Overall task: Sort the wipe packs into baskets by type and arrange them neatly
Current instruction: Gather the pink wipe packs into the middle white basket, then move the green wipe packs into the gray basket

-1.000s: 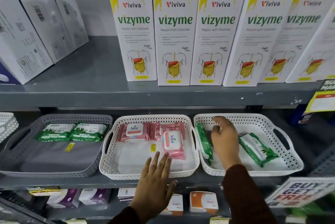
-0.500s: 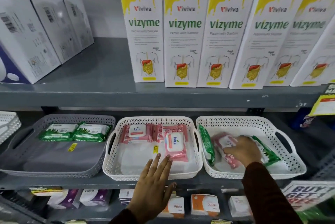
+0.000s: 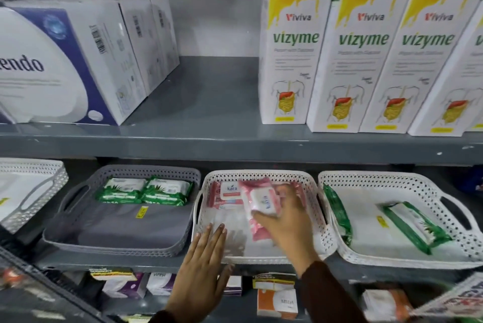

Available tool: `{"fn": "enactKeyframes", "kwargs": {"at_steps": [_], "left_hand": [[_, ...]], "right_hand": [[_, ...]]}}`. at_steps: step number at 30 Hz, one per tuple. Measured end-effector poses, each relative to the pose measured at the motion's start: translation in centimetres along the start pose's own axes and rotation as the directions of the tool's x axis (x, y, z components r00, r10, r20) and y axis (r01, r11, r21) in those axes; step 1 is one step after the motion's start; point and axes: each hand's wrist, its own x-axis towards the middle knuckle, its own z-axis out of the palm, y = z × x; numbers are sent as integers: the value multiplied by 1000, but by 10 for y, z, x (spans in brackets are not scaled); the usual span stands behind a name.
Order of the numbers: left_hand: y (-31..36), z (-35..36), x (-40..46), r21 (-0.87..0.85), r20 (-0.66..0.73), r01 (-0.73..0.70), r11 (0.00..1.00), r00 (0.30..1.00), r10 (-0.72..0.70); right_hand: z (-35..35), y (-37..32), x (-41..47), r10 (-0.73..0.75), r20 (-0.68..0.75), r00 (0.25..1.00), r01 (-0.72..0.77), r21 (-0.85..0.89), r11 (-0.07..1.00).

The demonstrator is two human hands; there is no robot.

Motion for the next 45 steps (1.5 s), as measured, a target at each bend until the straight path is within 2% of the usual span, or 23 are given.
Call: {"fn": "enactKeyframes", "kwargs": {"at_steps": [3,6,8,10,12,13,15,16,17,18,20,22,25,32,37,41,43,45], "left_hand": [[0,-1,0,-2,-8,-6,1000,1000,6],[-1,-1,-1,27,0,2,1000,1000,-2],[-2,2,-1,54,6,16,998,1000,-17],[-1,5,1,86,12,46,995,999,-48],[4,9,5,104,10,45,994,999,-47],[8,11,7,108,6,33,994,999,-33],[21,16,14,111,-6,10,994,1000,-9],[28,17,18,106,-8,4,994,1000,-3],[37,19,21,96,-10,-2,995,1000,3],[46,21,24,85,-9,-7,996,1000,7],[61,25,29,61,-3,-7,998,1000,7],[70,27,33,46,4,1,999,1000,-1],[71,27,33,29,31,-3,1000,1000,2],[63,18,27,15,16,1,1000,1000,-1],[24,5,9,-37,-38,78,996,996,-79],[-36,-13,-10,-31,-83,235,971,968,-237],[-70,-21,-21,-8,-72,275,962,959,-274],[-102,-26,-33,14,-50,289,957,956,-288]], "right_hand": [[50,7,3,-62,82,995,73,-149,986],[77,26,9,-75,227,971,136,-265,955],[76,29,11,-59,282,958,138,-272,952],[60,25,12,-63,276,959,122,-203,972],[28,21,12,-85,111,990,93,-75,993],[10,21,11,-105,-51,993,104,-32,994],[-29,39,14,-120,-334,935,97,-86,992],[-47,52,19,-94,-384,918,40,-146,988],[-63,67,25,-1,-364,931,-65,-170,983],[-78,83,31,158,-278,948,-196,-116,974],[-99,111,37,408,-28,913,-403,105,909],[-112,133,37,511,71,857,-512,233,827],[-117,148,41,578,32,815,-560,295,774],[-122,150,41,528,-101,843,-468,347,813],[-119,92,26,438,-202,876,-290,506,813],[-78,28,25,304,-73,950,-194,625,757],[-40,-7,19,168,-12,986,-131,578,805],[7,-39,14,43,112,993,-97,536,839]]}}
